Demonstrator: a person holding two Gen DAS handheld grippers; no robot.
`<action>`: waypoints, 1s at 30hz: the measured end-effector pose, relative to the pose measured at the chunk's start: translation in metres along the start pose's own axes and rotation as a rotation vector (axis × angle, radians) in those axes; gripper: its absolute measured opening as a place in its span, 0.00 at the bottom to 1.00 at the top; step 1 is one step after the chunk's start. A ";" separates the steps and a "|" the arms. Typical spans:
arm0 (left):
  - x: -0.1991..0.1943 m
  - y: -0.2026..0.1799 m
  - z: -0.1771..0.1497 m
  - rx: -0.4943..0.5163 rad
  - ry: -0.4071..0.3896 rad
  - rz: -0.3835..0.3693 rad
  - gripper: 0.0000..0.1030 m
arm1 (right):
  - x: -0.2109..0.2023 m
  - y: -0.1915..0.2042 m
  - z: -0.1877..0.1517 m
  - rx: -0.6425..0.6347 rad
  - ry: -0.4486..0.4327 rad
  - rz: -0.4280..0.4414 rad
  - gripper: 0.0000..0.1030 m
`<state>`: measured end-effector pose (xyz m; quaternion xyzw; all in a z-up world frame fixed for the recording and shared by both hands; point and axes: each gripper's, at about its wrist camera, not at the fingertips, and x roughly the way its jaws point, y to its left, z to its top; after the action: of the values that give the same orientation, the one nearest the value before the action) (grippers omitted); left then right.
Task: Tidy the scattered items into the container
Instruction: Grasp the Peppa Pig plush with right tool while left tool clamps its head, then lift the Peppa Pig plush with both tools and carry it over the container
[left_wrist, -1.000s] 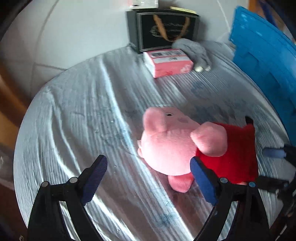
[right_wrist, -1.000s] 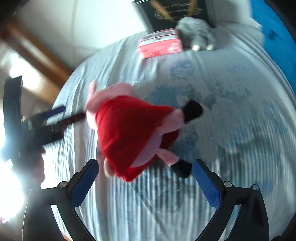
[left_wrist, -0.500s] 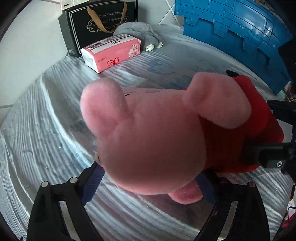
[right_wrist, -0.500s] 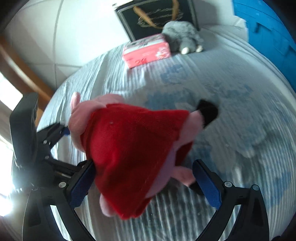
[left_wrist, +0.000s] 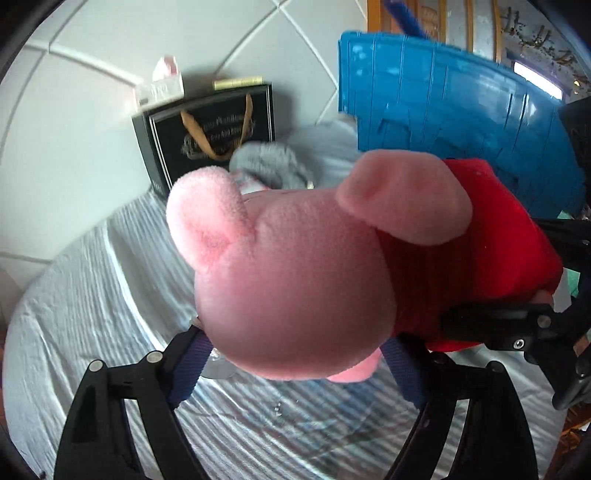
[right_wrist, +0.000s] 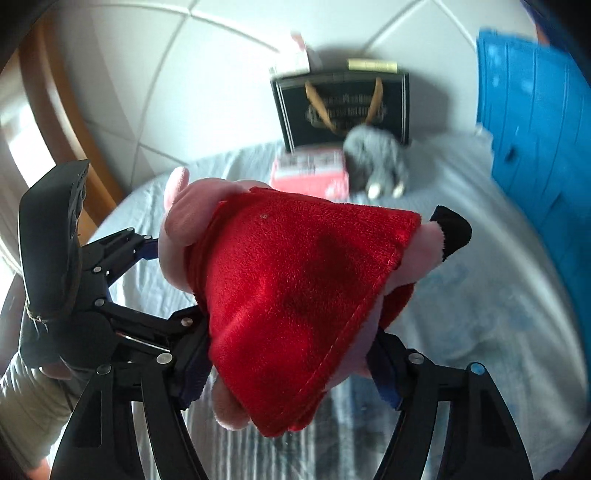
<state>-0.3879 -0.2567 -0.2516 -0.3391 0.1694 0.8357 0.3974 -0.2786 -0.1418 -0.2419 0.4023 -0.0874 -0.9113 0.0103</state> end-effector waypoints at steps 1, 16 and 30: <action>-0.009 -0.004 0.008 0.002 -0.017 0.008 0.83 | -0.011 0.000 0.004 -0.007 -0.016 -0.002 0.70; -0.155 -0.152 0.137 0.013 -0.293 0.154 0.83 | -0.240 -0.064 0.049 -0.153 -0.273 -0.003 0.70; -0.164 -0.321 0.266 0.073 -0.397 0.120 0.83 | -0.378 -0.206 0.067 -0.171 -0.396 -0.149 0.70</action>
<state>-0.1779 0.0015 0.0483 -0.1424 0.1378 0.9015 0.3847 -0.0622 0.1049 0.0442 0.2184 0.0198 -0.9748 -0.0401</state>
